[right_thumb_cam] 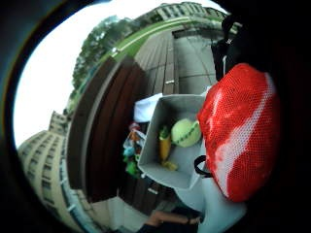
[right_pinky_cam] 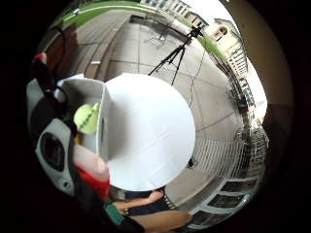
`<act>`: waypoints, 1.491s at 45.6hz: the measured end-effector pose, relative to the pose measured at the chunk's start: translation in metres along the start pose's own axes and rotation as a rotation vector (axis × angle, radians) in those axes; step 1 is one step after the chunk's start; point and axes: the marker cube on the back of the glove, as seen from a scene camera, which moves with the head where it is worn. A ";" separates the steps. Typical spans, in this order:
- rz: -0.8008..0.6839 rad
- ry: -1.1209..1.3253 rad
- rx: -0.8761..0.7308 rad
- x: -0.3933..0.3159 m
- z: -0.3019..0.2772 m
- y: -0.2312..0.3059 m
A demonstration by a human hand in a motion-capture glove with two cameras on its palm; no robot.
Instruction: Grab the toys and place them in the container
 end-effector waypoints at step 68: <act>0.045 0.140 -0.014 0.131 0.061 0.052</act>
